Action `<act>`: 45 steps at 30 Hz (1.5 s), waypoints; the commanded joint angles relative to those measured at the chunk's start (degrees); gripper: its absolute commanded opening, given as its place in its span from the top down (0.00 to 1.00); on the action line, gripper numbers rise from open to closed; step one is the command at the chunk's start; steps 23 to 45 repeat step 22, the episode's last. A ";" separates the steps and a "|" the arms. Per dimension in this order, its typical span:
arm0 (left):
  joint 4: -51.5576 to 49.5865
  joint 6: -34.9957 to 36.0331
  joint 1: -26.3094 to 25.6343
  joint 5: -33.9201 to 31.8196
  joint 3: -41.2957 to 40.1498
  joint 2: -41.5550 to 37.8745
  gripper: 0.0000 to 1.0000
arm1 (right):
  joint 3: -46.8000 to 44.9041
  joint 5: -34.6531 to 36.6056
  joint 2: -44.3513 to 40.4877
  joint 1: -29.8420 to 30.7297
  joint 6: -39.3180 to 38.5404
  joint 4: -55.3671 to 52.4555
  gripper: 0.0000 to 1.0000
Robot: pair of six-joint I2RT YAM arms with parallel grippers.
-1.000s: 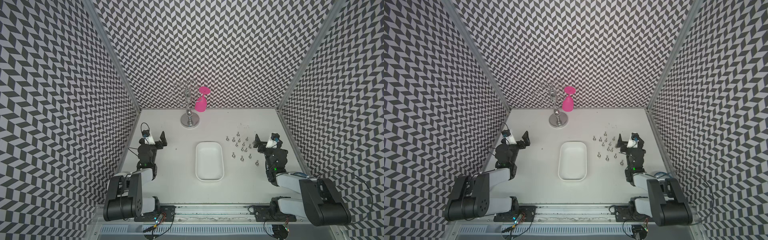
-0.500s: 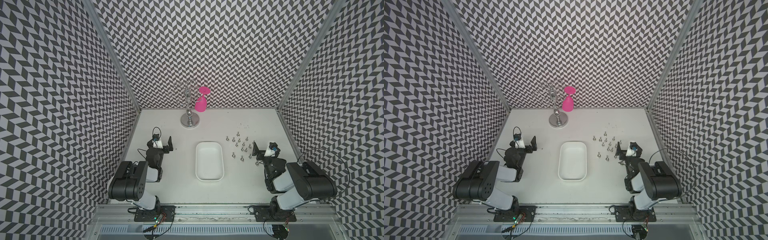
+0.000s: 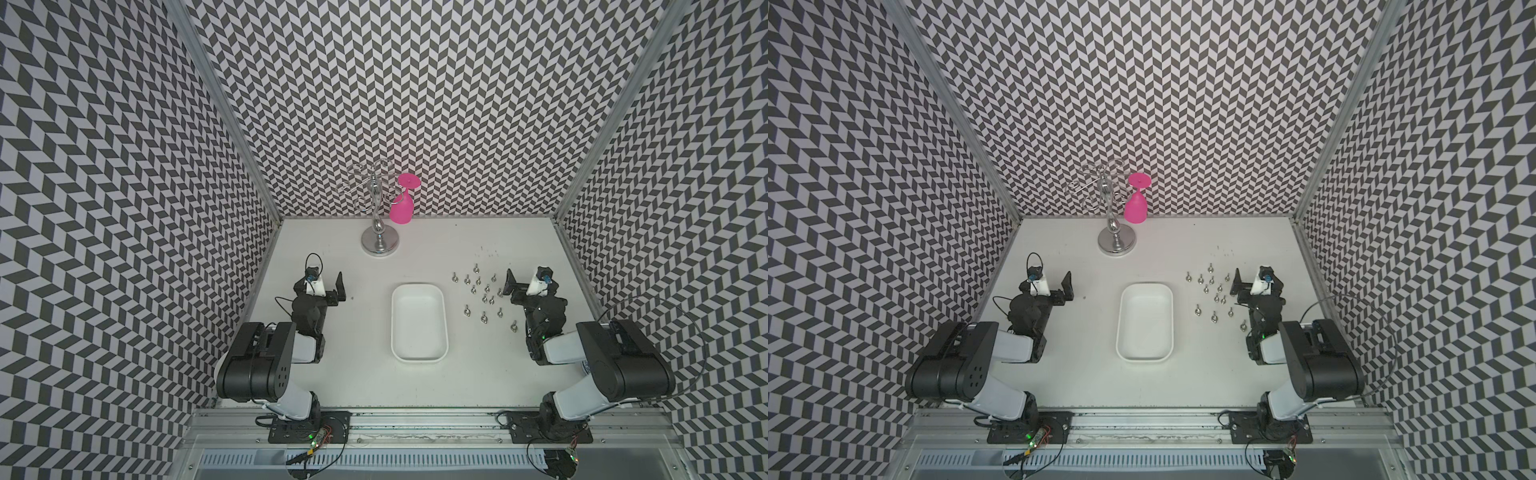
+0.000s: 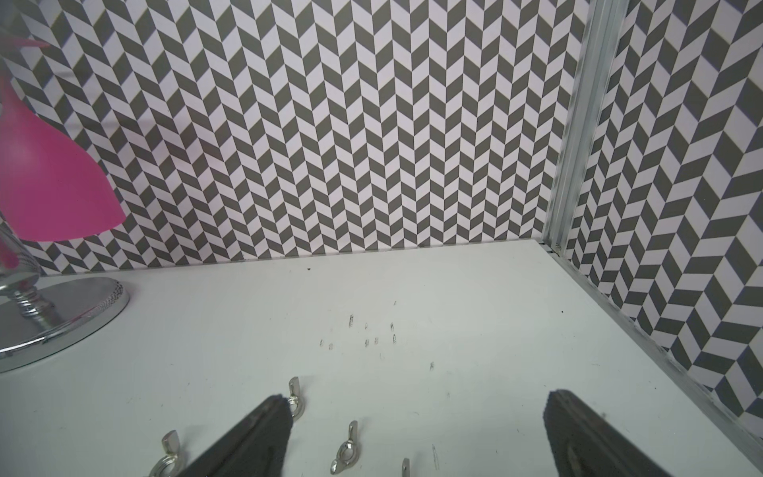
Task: Take out the wing nut from the storage box
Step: Reset both arms
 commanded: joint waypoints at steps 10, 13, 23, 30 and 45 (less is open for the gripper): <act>0.57 0.59 -0.38 -0.86 0.07 -0.66 0.00 | -0.03 0.19 -0.13 0.11 -0.08 3.04 0.00; 0.73 0.84 -0.84 -1.88 -0.05 -0.48 0.00 | -0.22 0.23 0.05 0.10 -0.16 3.56 0.00; -0.16 0.58 -0.17 -0.28 0.54 -0.37 0.00 | -0.25 0.31 0.05 0.09 -0.16 3.80 0.00; -0.16 0.58 -0.17 -0.28 0.54 -0.37 0.00 | -0.25 0.31 0.05 0.09 -0.16 3.80 0.00; -0.16 0.58 -0.17 -0.28 0.54 -0.37 0.00 | -0.25 0.31 0.05 0.09 -0.16 3.80 0.00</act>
